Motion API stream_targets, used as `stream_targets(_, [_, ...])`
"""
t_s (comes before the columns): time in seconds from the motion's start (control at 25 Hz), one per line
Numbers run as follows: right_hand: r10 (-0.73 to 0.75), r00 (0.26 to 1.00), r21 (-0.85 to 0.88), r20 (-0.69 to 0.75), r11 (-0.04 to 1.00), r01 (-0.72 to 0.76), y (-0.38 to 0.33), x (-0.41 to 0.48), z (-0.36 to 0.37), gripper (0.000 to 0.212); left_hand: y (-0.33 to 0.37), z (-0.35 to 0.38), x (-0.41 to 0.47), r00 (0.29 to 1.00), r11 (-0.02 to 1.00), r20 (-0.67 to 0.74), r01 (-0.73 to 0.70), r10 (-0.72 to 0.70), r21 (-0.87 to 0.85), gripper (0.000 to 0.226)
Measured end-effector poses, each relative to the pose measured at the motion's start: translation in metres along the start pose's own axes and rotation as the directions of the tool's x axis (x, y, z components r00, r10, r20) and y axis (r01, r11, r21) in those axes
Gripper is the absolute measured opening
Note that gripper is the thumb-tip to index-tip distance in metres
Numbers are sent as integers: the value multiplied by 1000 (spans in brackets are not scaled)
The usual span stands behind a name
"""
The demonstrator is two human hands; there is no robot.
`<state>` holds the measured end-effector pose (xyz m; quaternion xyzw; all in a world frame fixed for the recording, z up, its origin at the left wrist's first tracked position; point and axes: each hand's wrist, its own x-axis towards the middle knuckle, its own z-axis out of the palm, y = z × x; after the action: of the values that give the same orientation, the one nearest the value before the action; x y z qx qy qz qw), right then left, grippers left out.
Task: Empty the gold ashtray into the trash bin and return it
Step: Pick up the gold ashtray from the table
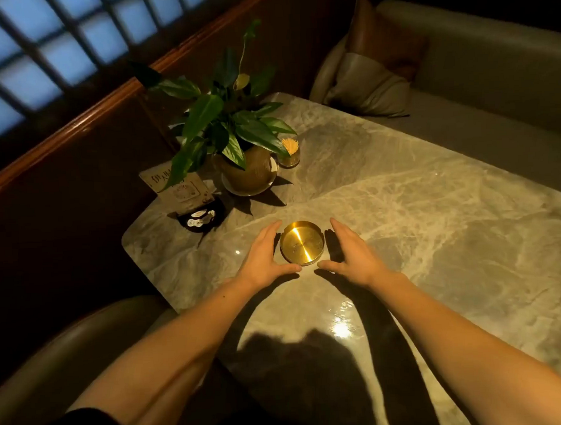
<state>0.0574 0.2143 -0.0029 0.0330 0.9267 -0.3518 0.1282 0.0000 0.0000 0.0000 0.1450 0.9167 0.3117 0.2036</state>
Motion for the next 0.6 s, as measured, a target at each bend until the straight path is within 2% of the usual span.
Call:
stream_targets(0.16, [26,998,-30,51,999,-24,4,10,7,102,-5,10,9,998,998,20,51,-52,33,116])
stream_targets(0.36, [28,997,-13,74,1000,-27,4,23,15,101,-16,23,14,996,995,-1,89,-90,-37,111])
stream_targets(0.48, [49,996,6,72,999,-49,4,26,19,101,-14,26,15,991,987,-26,124,-127,-101,110])
stream_targets(0.6, [54,998,29,35,998,-55,2,28,19,97,-12,26,14,993,990,-40,108,-112,-87,104])
